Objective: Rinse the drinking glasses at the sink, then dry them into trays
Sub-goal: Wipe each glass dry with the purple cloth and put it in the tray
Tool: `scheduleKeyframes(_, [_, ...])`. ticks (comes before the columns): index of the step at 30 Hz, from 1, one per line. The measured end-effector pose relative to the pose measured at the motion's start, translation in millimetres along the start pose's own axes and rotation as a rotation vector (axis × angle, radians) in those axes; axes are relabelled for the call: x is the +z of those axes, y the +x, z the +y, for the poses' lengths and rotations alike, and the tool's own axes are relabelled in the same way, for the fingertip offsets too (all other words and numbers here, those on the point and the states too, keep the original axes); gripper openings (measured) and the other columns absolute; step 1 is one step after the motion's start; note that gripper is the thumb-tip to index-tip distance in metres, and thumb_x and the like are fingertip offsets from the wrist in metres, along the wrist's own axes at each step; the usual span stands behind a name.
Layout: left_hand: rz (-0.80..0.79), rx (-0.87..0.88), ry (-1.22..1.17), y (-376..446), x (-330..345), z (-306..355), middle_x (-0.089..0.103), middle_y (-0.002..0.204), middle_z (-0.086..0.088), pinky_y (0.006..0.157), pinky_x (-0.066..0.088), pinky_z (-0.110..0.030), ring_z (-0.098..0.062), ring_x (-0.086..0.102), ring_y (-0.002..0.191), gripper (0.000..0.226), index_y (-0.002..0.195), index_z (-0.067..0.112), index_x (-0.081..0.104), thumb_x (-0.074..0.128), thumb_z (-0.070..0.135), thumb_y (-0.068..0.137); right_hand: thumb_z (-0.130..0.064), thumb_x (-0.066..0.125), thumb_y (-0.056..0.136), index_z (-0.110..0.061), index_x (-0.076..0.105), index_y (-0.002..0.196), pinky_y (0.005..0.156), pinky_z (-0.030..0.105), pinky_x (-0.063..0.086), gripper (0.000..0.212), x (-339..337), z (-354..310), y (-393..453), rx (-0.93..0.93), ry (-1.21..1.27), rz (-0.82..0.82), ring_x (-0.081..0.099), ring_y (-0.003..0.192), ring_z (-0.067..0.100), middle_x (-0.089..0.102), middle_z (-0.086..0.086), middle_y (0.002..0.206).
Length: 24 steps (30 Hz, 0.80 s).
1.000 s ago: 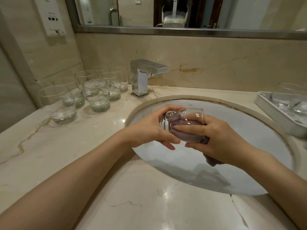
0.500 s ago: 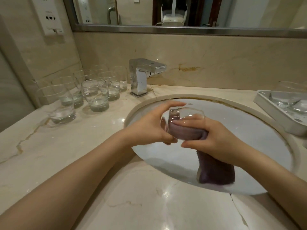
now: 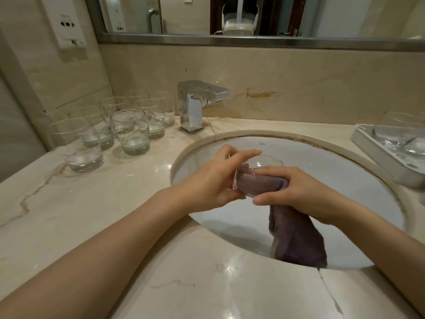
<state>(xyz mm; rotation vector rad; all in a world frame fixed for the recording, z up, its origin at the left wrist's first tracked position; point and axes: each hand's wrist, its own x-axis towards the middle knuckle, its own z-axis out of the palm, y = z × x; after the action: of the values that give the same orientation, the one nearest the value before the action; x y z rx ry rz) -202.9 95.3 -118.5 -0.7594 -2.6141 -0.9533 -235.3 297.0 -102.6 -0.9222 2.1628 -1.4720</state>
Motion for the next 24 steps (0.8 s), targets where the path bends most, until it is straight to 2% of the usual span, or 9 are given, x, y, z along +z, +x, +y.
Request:
scheduleKeyframes(2, [0.006,0.012,0.024,0,-1,-1,0.042,0.12,-0.001,0.095,0.044,-0.023,-0.009,0.05,0.113,0.087,0.141,0.035,0.03,0.082,0.013,0.074,-0.014,0.079,0.063,-0.025,0.071,0.106,0.079,0.016,0.05,0.045,0,-3,-1,0.043,0.09,-0.037,0.069,0.087,0.008,0.074,-0.009,0.093])
scheduleKeyframes(4, [0.029,-0.013,-0.044,2,-3,2,0.049,0.12,-0.002,0.096,0.046,-0.027,-0.008,0.053,0.111,0.087,0.134,0.037,0.037,0.085,0.01,0.068,-0.006,0.08,0.068,-0.029,0.071,0.103,0.077,0.013,0.049,0.043,3,-3,-1,-0.015,0.025,0.003,0.068,0.086,0.004,0.072,-0.014,0.092])
scheduleKeyframes(8, [-0.086,-0.219,-0.456,2,-17,11,0.058,0.117,-0.005,0.076,0.059,-0.037,-0.023,0.067,0.091,0.079,0.124,0.04,0.048,0.08,-0.006,0.068,-0.017,0.083,0.072,-0.046,0.062,0.11,0.085,0.009,0.043,0.052,7,3,-2,-0.249,-0.456,0.125,0.057,0.1,0.0,0.06,-0.026,0.107])
scheduleKeyframes(10, [-0.155,-0.301,-0.614,1,-20,9,0.057,0.12,0.0,0.072,0.06,-0.04,-0.022,0.07,0.088,0.079,0.128,0.039,0.05,0.075,-0.01,0.072,-0.021,0.082,0.071,-0.045,0.06,0.121,0.088,0.023,0.048,0.059,4,9,-2,-0.386,-0.773,0.148,0.057,0.104,0.008,0.055,-0.019,0.121])
scheduleKeyframes(12, [-0.178,-0.327,-0.695,1,-19,6,0.055,0.125,-0.002,0.074,0.06,-0.043,-0.023,0.069,0.094,0.077,0.131,0.04,0.049,0.071,-0.01,0.076,-0.019,0.082,0.069,-0.038,0.061,0.125,0.079,0.037,0.054,0.064,0,14,0,-0.453,-0.903,0.18,0.061,0.101,0.019,0.058,-0.008,0.125])
scheduleKeyframes(16, [-0.165,-0.313,-0.667,3,-12,5,0.049,0.135,0.0,0.074,0.06,-0.044,-0.026,0.066,0.103,0.078,0.138,0.038,0.045,0.072,-0.004,0.079,-0.02,0.084,0.071,-0.055,0.054,0.117,0.094,0.023,0.042,0.065,-2,10,0,-0.309,-0.655,0.117,0.052,0.111,0.002,0.052,-0.02,0.125])
scheduleKeyframes(19, [-0.117,-0.273,-0.513,3,-6,9,0.05,0.129,0.006,0.078,0.06,-0.037,-0.022,0.067,0.099,0.08,0.138,0.04,0.041,0.076,0.002,0.078,-0.012,0.085,0.068,-0.05,0.061,0.101,0.084,0.004,0.04,0.056,-2,3,0,-0.14,-0.38,0.088,0.055,0.099,-0.01,0.059,-0.023,0.112])
scheduleKeyframes(22, [-0.092,-0.136,-0.122,1,-4,3,0.051,0.125,0.0,0.097,0.047,-0.027,-0.01,0.055,0.111,0.084,0.139,0.047,0.03,0.08,0.021,0.077,-0.009,0.082,0.069,-0.038,0.069,0.097,0.074,0.006,0.046,0.043,-3,0,0,-0.031,-0.183,0.011,0.065,0.086,-0.003,0.071,-0.016,0.092])
scheduleKeyframes(24, [-0.101,-0.081,0.025,0,-4,1,0.052,0.123,-0.001,0.099,0.043,-0.027,-0.009,0.05,0.113,0.085,0.139,0.048,0.025,0.079,0.03,0.077,-0.008,0.08,0.07,-0.034,0.07,0.098,0.071,0.009,0.049,0.04,-5,-1,0,0.027,-0.114,-0.025,0.067,0.082,0.002,0.072,-0.017,0.087])
